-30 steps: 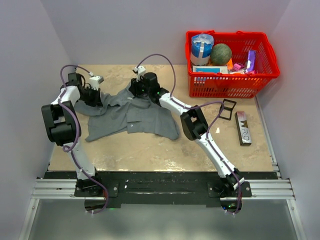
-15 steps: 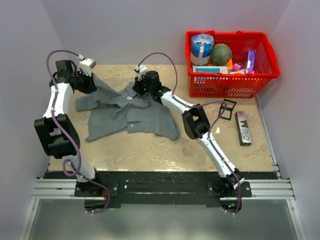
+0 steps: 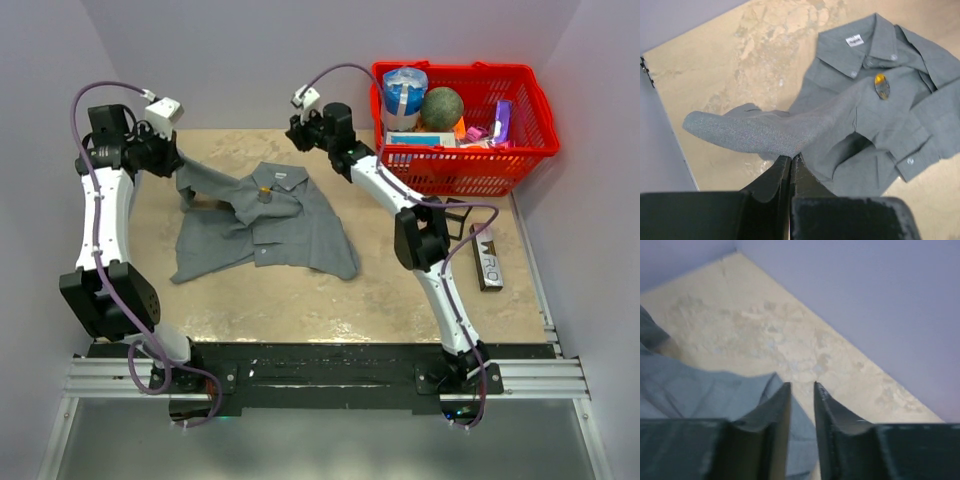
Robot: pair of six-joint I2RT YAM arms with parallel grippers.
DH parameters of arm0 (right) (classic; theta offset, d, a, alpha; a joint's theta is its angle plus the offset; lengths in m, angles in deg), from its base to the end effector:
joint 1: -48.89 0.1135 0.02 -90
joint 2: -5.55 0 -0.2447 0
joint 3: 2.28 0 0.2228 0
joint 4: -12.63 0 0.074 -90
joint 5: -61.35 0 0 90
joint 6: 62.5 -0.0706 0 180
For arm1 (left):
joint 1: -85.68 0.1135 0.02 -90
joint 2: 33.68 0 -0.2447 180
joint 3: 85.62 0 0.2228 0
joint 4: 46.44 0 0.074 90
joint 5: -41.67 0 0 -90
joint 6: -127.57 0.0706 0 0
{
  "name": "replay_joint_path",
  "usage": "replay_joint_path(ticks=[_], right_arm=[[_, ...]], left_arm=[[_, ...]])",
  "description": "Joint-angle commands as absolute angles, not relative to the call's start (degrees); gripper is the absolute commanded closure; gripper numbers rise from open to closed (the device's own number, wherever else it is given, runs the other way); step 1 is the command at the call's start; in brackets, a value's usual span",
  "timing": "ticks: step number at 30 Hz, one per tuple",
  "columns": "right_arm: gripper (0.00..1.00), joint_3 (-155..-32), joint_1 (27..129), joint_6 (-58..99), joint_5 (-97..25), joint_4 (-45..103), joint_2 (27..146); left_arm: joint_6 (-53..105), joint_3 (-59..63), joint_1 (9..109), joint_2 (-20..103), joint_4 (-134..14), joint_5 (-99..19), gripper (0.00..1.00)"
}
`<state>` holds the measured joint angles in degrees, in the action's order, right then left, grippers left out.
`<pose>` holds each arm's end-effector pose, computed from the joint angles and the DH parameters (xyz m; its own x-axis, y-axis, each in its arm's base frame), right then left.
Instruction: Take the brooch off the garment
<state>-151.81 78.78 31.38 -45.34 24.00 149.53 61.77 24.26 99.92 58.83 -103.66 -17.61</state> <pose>0.4932 0.3069 0.2646 -0.0387 -0.0970 -0.9945 -0.7293 0.6831 -0.0383 0.3450 0.0503 0.3382 -0.4974 0.2373 -0.8344 0.4084 0.9126 0.0161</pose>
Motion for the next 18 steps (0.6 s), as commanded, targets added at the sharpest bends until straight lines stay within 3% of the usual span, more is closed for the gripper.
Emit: replay_joint_path(ticks=[1,2,5,13,14,18], right_arm=[[0.78,-146.1,80.1,43.0,-45.7,35.2,150.4],[0.88,-144.1,80.1,43.7,-45.5,36.8,150.0],[1.00,-135.6,80.1,45.4,-44.7,40.3,146.0],[1.00,-103.9,80.2,48.0,-39.0,43.2,122.8],[1.00,-96.2,80.3,48.0,-38.3,43.2,120.0],[1.00,-84.2,80.3,48.1,-37.8,47.1,107.5]], left_arm=[[66.6,20.8,100.3,53.3,-109.2,-16.7,1.00],[67.2,19.3,100.4,52.7,-108.5,-18.1,1.00],[68.1,14.1,100.4,50.1,-106.0,-19.2,1.00],[68.7,5.9,100.4,48.8,-104.7,-18.4,1.00],[68.3,5.3,100.4,48.8,-103.4,-17.7,1.00],[63.5,3.5,99.9,49.8,-96.4,-17.2,1.00]])
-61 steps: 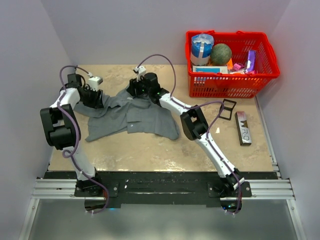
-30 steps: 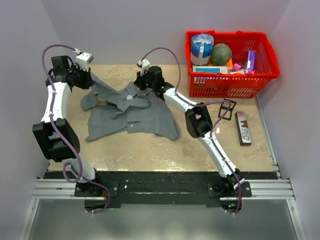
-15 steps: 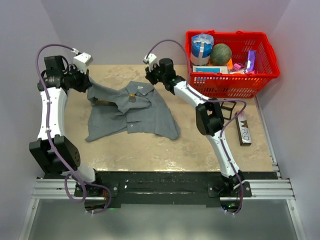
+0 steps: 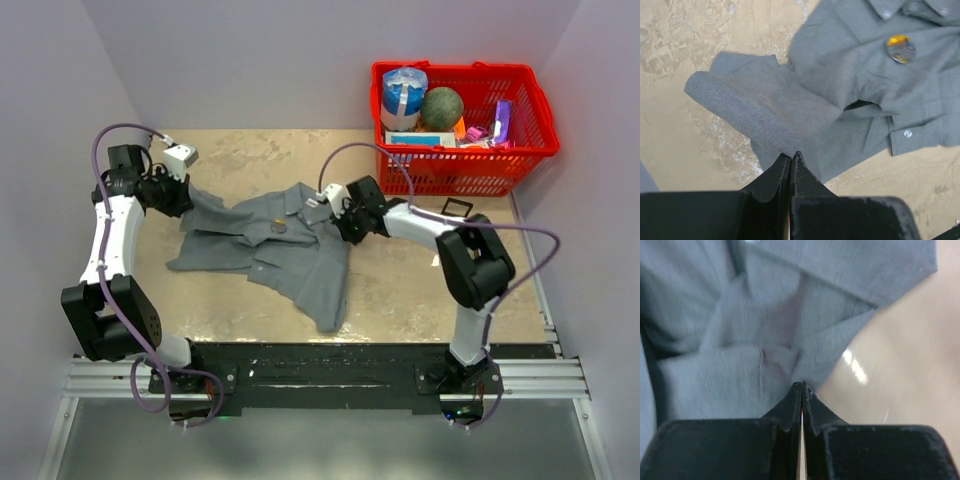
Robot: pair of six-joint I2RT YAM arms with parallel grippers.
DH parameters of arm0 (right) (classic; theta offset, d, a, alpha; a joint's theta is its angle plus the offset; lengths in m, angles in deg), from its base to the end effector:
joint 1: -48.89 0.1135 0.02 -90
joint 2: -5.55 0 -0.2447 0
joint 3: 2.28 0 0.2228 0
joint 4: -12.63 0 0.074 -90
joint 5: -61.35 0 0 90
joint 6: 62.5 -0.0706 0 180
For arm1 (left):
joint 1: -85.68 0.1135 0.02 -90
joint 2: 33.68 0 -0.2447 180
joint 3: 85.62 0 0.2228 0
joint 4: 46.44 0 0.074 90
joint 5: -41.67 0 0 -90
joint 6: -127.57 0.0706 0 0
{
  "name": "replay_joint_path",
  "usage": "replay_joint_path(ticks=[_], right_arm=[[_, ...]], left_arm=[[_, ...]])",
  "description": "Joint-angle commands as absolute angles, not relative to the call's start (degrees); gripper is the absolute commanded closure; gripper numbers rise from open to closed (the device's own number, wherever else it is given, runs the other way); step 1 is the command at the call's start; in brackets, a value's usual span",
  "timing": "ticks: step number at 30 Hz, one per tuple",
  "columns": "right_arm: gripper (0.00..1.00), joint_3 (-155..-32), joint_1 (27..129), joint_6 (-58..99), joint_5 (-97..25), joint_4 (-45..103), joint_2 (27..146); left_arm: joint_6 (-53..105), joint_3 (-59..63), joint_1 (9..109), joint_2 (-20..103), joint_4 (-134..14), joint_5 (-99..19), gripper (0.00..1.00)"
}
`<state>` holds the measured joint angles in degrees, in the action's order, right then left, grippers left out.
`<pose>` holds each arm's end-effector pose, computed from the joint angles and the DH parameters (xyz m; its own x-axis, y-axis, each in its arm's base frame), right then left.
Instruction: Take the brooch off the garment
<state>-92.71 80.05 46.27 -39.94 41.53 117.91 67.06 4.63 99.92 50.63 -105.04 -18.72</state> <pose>0.3439 0.2241 0.1455 -0.4308 -0.6292 -0.6469 -0.7941 0.6049 -0.0595 0.2988 0.0399 0.2724 -0.6331 0.2809 -0.7213 0.4460 0.8940 -0.0434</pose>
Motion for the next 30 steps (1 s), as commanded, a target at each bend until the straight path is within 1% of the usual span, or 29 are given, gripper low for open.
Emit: replay_joint_path(ticks=[1,3,4,5,6,7,8,10,11,12,14,16,19,22,27,30], right_arm=[[1.00,-84.2,80.0,49.6,-37.7,49.0,106.1],[1.00,-89.4,79.3,52.6,-40.9,51.5,104.8],[1.00,-92.1,78.1,54.6,-42.7,53.2,105.1],[1.00,-97.8,77.5,55.0,-45.1,53.2,106.8],[1.00,-100.4,76.9,55.2,-48.4,52.7,108.0],[0.89,-102.8,76.6,54.7,-49.5,50.1,109.8],[0.78,-107.4,76.7,54.1,-49.8,48.6,111.7],[0.55,-113.3,76.6,51.3,-50.5,47.2,120.1],[0.53,-120.7,76.6,50.0,-50.6,47.8,123.2],[0.51,-124.4,76.5,48.8,-50.7,48.7,129.9],[0.46,-132.9,76.5,45.4,-52.3,50.7,135.5],[0.41,-135.8,76.7,43.4,-55.0,50.2,140.2],[0.31,-136.6,76.9,42.4,-56.3,48.5,142.8],[0.29,-137.0,77.2,42.4,-55.3,48.9,144.2],[0.30,-136.3,77.1,44.1,-55.2,50.7,145.8],[0.38,-136.3,77.1,43.5,-53.9,51.5,147.8]], left_arm=[[62.7,3.6,99.7,50.5,-95.0,-17.5,1.00],[59.5,5.0,99.3,53.4,-92.0,-18.7,0.87],[58.3,7.1,99.4,54.4,-91.1,-19.2,0.77],[57.4,8.3,99.4,55.9,-89.9,-19.6,0.67],[57.0,9.4,99.4,56.7,-89.2,-19.5,0.63],[56.9,10.6,99.3,57.2,-88.5,-19.2,0.57],[56.8,11.0,99.3,57.9,-86.9,-19.0,0.55],[56.8,12.3,99.3,58.9,-86.6,-19.4,0.50],[56.7,13.1,99.4,60.1,-88.0,-20.5,0.48],[56.5,13.8,99.4,60.6,-89.1,-21.1,0.48],[56.6,15.4,99.5,61.6,-93.1,-23.1,0.47],[57.2,14.9,99.7,61.4,-94.9,-24.5,0.47],[58.6,12.8,99.9,60.5,-97.6,-27.6,0.46],[59.3,10.2,99.9,59.0,-99.2,-29.3,0.47],[58.1,6.4,99.9,57.4,-98.4,-28.9,0.47],[56.6,5.2,99.9,58.0,-97.6,-28.5,0.47]])
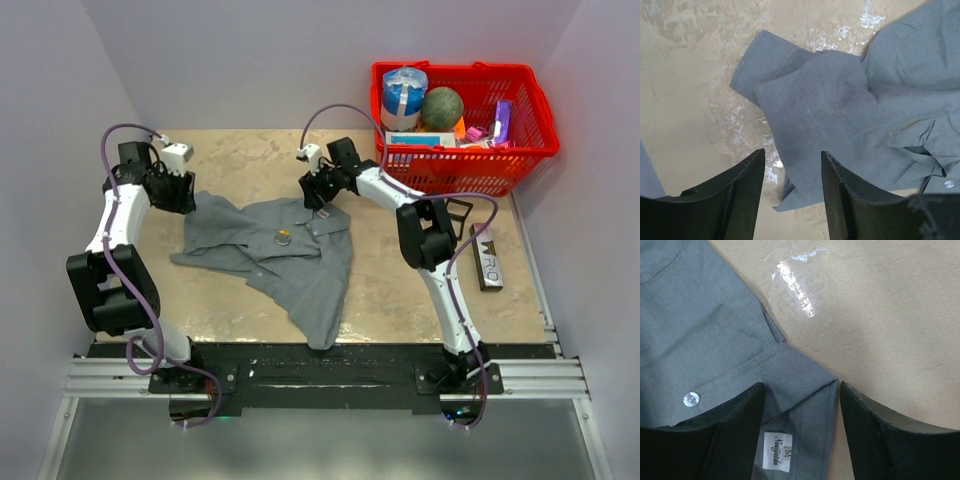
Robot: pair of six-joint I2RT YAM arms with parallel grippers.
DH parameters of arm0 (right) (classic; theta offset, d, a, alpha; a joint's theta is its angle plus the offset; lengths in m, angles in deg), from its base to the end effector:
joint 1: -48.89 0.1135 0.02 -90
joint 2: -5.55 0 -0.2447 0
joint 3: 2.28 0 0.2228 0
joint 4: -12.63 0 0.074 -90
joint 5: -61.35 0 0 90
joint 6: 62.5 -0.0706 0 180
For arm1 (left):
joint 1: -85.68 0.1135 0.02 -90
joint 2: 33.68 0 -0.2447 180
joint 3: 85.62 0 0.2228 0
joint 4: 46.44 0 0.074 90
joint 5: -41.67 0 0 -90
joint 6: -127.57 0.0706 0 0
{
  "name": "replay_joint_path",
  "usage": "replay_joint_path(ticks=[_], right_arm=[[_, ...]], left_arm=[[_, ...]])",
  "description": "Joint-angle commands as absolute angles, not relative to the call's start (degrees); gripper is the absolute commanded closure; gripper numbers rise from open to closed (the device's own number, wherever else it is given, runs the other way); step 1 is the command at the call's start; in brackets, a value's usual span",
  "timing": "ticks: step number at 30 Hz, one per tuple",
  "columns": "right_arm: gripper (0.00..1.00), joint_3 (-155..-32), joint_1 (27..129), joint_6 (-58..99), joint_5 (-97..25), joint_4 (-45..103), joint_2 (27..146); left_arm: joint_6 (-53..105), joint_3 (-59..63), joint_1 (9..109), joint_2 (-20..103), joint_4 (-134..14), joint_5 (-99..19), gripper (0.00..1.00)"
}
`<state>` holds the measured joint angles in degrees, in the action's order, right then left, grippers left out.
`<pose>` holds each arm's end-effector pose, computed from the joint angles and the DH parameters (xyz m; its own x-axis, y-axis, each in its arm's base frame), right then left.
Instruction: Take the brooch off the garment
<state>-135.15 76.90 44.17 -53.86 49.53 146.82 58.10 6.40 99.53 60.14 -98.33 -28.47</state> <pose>0.4523 0.2746 0.1360 -0.4034 -0.5086 -0.7607 -0.8404 0.5347 0.0883 0.3379 0.0586 0.2375 -0.7432 0.1565 -0.6506 0.2465 0.9679 -0.0487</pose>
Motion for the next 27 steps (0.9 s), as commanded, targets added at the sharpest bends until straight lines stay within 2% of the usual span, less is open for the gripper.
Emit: replay_joint_path(ticks=[1,2,5,6,7,16,21,27], right_arm=[[0.46,-136.3,77.1,43.1,-53.5,51.4,148.1],[0.49,-136.3,77.2,42.7,-53.1,51.4,148.5],[0.75,-135.8,77.2,42.5,-52.5,51.3,149.0],[0.91,-135.8,77.2,42.7,-52.2,51.3,148.7],[1.00,-135.9,77.0,42.7,-52.0,51.3,148.3],[1.00,-134.9,75.4,41.6,-53.3,45.8,133.9],[1.00,-132.4,75.4,38.7,-52.8,38.5,127.3],[1.00,-133.4,75.4,38.0,-49.0,38.0,123.6]], left_arm=[[56.3,5.1,99.9,58.2,-97.7,-28.5,0.48],[56.2,5.1,99.9,58.9,-97.7,-28.7,0.48],[56.4,5.1,99.9,59.4,-98.2,-30.3,0.48],[57.0,5.0,100.1,59.4,-98.3,-30.7,0.48],[57.4,4.8,100.3,59.3,-98.6,-30.8,0.48],[65.4,1.5,102.8,59.6,-95.6,-26.5,0.47],[63.1,6.5,102.8,68.5,-94.9,-19.4,0.50],[56.9,13.3,102.9,77.3,-90.0,-11.9,0.49]])
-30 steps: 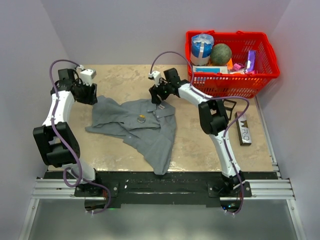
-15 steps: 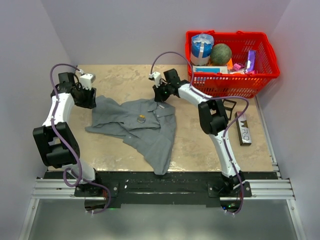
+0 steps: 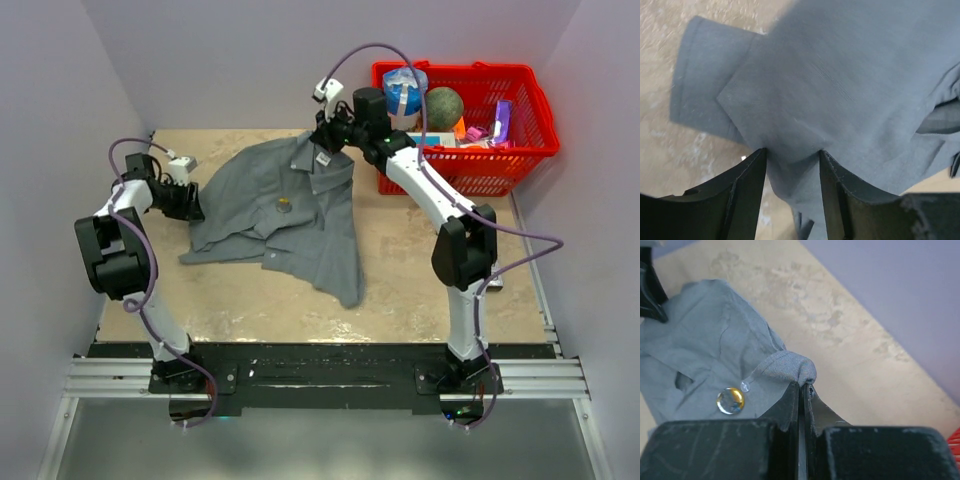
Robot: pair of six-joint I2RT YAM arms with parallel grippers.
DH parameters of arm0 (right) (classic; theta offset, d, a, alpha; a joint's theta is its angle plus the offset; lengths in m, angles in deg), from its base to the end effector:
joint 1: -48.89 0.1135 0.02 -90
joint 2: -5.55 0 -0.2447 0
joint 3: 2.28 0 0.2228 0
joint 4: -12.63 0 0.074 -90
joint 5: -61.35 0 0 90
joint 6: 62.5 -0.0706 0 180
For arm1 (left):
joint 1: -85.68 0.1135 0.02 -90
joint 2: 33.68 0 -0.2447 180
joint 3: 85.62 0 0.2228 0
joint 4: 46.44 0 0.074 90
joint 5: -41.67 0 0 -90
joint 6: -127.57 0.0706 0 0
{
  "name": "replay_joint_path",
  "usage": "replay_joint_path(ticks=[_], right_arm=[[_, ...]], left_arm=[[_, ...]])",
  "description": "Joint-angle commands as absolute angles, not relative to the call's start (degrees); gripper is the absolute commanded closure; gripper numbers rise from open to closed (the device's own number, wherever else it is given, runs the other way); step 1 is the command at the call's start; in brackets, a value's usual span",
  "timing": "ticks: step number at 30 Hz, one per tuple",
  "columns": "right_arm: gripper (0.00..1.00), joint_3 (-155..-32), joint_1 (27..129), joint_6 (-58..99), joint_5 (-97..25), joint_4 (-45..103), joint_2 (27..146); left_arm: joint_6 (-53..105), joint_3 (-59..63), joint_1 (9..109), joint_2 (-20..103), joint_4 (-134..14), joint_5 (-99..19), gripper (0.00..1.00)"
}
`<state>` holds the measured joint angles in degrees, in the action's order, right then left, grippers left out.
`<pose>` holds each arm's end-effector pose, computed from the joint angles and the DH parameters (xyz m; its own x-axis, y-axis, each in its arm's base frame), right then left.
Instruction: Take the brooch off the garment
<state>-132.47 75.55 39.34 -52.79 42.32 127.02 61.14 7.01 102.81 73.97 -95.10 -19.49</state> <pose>0.4314 0.2489 0.3064 -0.1590 -0.2893 -0.9439 -0.8004 0.5975 -0.0483 0.3632 0.0763 0.1672 -0.8066 0.1179 -0.5793 0.2934 0.9306 -0.2190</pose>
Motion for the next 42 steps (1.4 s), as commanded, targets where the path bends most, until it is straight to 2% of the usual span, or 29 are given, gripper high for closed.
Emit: replay_joint_path(ticks=[1,6,11,16,20,21,23,29,36,42], right_arm=[[1.00,-132.9,75.5,38.2,-48.4,37.8,122.7],[1.00,-131.7,75.4,39.0,-47.5,36.3,118.9],[1.00,-132.2,75.6,39.5,-46.9,36.2,116.3],[1.00,-132.0,75.9,41.3,-46.9,36.8,113.7],[1.00,-131.3,76.0,42.2,-46.4,37.7,111.9],[1.00,-131.4,76.0,42.4,-46.3,38.2,111.6],[1.00,-131.4,76.0,43.1,-46.3,38.8,111.3],[1.00,-132.2,76.2,44.2,-46.6,41.8,111.0],[1.00,-133.5,76.8,46.6,-45.9,47.0,109.9],[1.00,-128.7,76.2,48.4,-42.8,51.3,105.9]], left_arm=[[56.4,14.9,102.9,80.2,-90.4,-10.9,0.49],[53.8,24.6,103.1,84.9,-93.1,-7.7,0.51],[59.8,24.8,103.2,77.8,-93.3,-5.0,0.49],[68.3,18.7,103.2,72.2,-91.2,-1.8,0.43],[69.8,22.0,103.1,77.0,-94.0,4.0,0.42],[69.9,22.5,103.0,78.0,-94.1,5.4,0.35],[69.9,23.2,102.4,80.0,-92.8,8.5,0.35],[71.0,28.4,98.6,86.3,-93.0,9.2,0.34],[70.2,29.0,94.7,90.6,-91.8,9.6,0.35],[56.8,25.5,98.9,87.9,-75.9,-4.5,0.39]])
